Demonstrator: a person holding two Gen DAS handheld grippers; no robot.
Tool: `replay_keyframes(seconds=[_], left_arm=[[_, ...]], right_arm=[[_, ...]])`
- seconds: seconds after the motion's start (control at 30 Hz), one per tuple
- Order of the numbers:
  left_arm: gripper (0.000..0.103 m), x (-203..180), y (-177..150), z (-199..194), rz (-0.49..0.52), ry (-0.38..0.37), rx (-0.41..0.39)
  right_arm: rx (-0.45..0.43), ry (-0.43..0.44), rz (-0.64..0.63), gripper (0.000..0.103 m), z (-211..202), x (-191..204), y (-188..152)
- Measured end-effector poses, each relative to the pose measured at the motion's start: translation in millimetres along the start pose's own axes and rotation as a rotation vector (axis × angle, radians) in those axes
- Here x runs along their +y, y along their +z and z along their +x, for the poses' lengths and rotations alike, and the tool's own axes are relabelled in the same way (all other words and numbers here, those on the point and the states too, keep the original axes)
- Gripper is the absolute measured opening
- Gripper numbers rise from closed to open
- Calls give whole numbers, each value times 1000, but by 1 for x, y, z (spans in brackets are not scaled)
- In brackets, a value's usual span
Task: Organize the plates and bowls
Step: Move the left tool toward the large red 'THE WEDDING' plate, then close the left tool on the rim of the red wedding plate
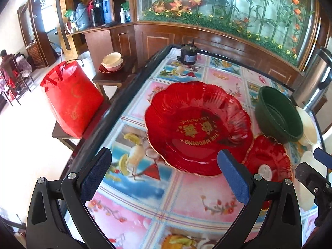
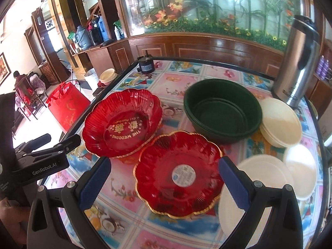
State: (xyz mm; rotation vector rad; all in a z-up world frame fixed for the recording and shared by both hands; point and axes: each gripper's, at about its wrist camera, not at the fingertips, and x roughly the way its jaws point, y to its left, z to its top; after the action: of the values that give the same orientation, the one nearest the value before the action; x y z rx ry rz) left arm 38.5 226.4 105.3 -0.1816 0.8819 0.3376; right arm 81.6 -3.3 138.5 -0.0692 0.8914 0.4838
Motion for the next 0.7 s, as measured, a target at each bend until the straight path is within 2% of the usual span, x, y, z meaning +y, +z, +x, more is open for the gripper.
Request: replay_keyframes(seconds=[0.7], left_arm=[[103,6,15,28,-7,7,20]], right_arm=[[46,78,-48,103,40,28,32]])
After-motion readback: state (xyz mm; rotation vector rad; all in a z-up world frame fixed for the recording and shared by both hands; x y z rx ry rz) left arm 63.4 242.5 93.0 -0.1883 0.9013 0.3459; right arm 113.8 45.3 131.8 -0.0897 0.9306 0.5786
